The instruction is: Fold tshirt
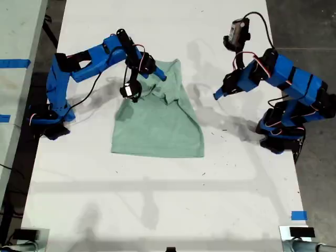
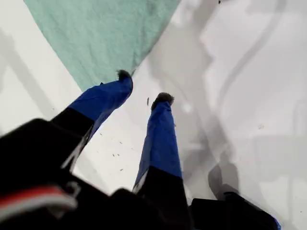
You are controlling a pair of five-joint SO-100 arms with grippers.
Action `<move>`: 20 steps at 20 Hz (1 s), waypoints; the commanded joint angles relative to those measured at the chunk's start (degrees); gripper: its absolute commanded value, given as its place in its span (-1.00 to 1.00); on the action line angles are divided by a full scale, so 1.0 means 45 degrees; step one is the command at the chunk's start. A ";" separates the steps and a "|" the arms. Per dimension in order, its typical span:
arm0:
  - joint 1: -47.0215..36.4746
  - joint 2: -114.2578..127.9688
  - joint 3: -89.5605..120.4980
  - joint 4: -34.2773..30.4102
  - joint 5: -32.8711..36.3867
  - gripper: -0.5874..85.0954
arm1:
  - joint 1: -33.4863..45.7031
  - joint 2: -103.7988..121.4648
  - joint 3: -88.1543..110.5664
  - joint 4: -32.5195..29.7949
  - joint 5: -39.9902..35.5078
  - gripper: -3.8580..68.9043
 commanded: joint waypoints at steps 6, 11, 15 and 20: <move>0.0156 0.3789 0.0332 0.2207 -0.0840 -0.19 | -0.0586 -0.0098 -0.0293 -0.0234 0.0371 -0.54; 0.2051 0.7598 0.3691 0.2441 -0.2949 -0.20 | -0.1406 -0.0020 -0.0371 0.0039 0.0762 -0.56; 0.4648 1.2324 0.9023 -0.0313 -0.5898 -0.21 | -0.2285 -0.0020 -0.0332 0.0117 0.1309 -0.62; 0.7539 1.5430 1.3145 -0.2480 -0.9160 -0.23 | -0.3672 -0.0547 -0.0117 0.0078 0.2344 -0.62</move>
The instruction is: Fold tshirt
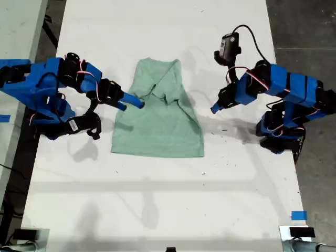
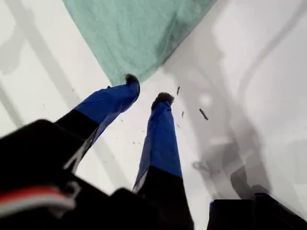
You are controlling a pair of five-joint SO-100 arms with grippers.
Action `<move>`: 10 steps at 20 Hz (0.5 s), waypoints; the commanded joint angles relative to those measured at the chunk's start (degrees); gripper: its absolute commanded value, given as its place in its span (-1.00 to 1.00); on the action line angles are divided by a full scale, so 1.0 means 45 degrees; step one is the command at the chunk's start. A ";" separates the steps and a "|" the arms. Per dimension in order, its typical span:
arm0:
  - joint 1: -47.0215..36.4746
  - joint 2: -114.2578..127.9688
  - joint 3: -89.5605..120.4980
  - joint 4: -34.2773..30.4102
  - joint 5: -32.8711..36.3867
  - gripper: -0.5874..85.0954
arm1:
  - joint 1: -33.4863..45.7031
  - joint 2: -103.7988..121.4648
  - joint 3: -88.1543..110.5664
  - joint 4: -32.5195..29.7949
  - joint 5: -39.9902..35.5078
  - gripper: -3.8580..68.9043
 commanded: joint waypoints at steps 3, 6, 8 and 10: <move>0.1445 0.1973 0.2266 -0.1504 -0.1953 -0.25 | -0.1738 -0.0742 0.0137 -0.0273 0.1465 -0.23; 0.1895 0.1660 0.2305 -0.1543 -0.2266 -0.26 | -0.2656 -0.1016 0.0859 -0.0898 0.2773 0.01; 0.2031 0.1328 0.2324 -0.1602 -0.2441 -0.26 | -0.3125 -0.1504 0.1230 -0.1367 0.3652 0.05; 0.2090 0.1172 0.2324 -0.1719 -0.2480 -0.26 | -0.3613 -0.2422 0.1348 -0.2012 0.4375 0.06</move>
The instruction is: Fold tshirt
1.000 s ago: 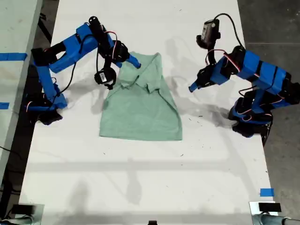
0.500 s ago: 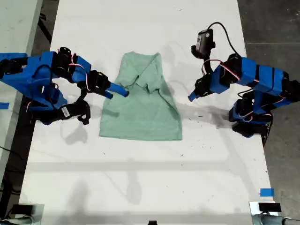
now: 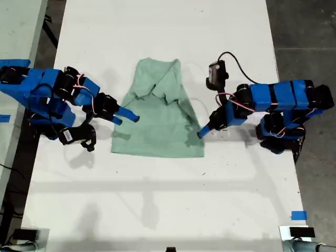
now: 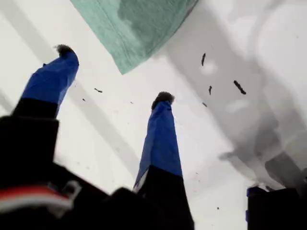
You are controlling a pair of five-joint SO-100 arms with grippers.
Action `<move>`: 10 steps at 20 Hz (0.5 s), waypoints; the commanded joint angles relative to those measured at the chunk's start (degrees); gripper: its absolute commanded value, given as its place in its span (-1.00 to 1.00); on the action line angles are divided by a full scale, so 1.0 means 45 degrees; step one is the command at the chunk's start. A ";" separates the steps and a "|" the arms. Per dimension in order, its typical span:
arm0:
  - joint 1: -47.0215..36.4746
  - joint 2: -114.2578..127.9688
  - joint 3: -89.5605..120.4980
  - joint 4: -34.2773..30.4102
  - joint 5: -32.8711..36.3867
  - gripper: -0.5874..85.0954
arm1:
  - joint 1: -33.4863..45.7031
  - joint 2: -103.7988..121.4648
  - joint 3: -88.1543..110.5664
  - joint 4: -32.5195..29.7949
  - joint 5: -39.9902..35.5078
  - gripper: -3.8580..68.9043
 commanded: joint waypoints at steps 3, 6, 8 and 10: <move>0.0156 0.0000 -0.0078 -0.0273 -0.0176 -0.26 | -0.1055 -0.2227 0.0039 -0.1953 0.1445 0.07; 0.0176 0.0000 -0.0039 -0.0215 -0.0176 -0.27 | -0.1250 -0.3496 0.0410 -0.3145 0.1855 0.03; 0.0234 0.0000 0.0020 -0.0215 -0.0195 -0.27 | -0.1328 -0.4238 0.0449 -0.3828 0.2012 0.00; 0.0273 0.0000 0.0020 -0.0215 -0.0254 -0.27 | -0.1387 -0.4883 0.0527 -0.4590 0.2148 -0.09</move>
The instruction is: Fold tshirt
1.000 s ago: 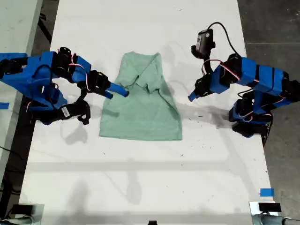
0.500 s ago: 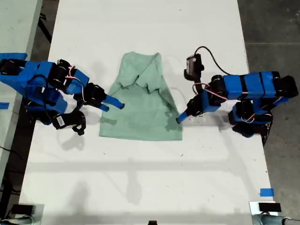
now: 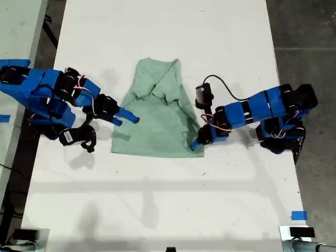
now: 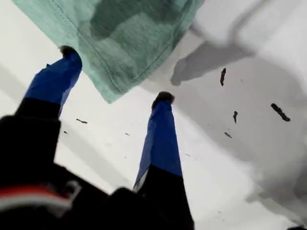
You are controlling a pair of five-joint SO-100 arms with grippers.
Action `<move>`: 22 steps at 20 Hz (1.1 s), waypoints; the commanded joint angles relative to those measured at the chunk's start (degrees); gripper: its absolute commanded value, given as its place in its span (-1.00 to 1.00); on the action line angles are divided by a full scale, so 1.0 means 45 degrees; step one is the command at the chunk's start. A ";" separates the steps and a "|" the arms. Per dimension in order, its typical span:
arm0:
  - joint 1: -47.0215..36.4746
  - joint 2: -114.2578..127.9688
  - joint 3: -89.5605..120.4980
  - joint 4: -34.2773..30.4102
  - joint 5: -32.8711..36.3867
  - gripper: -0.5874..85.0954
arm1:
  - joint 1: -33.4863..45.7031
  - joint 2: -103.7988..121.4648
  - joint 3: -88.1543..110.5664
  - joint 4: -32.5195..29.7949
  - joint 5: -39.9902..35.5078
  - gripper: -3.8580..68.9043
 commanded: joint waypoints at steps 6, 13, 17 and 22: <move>0.0449 0.0059 -0.0234 -0.0156 -0.0332 -0.28 | -0.0449 -0.1250 0.0059 -0.1855 0.0273 -0.52; 0.0586 0.0059 -0.0273 -0.0117 -0.0430 -0.29 | -0.0566 -0.1055 -0.0801 -0.0625 0.0059 -0.93; 0.0527 0.0059 -0.0293 -0.0059 -0.0430 -0.29 | -0.0957 -0.0430 -0.2695 0.1895 -0.0254 -0.94; 0.0527 0.0000 -0.0273 -0.0117 -0.0449 -0.28 | -0.0977 -0.1484 -0.6953 0.2598 -0.1250 -0.94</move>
